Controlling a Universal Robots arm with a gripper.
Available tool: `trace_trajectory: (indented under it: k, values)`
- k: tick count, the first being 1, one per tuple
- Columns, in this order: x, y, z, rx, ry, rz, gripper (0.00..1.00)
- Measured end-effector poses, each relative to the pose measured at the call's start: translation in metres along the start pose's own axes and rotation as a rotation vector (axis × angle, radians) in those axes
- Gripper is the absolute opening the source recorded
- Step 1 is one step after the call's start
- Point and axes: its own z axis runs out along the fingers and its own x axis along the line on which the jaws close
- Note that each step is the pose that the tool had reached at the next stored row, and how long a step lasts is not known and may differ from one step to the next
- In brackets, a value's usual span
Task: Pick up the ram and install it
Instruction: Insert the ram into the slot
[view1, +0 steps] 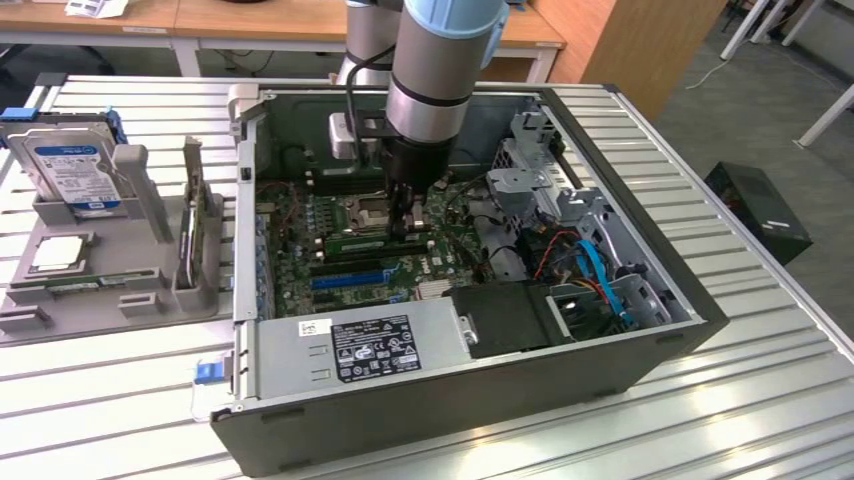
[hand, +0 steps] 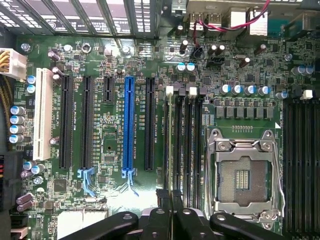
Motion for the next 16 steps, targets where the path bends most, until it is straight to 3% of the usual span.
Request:
trace_trajectory:
  k: [6,16]
  values:
    - [0.0001,-0.0004,-0.0003,-0.0019,0.0004,0.000,0.12]
    - [0.0000,-0.0056,-0.0004,-0.0311,0.0004,0.001,0.12]
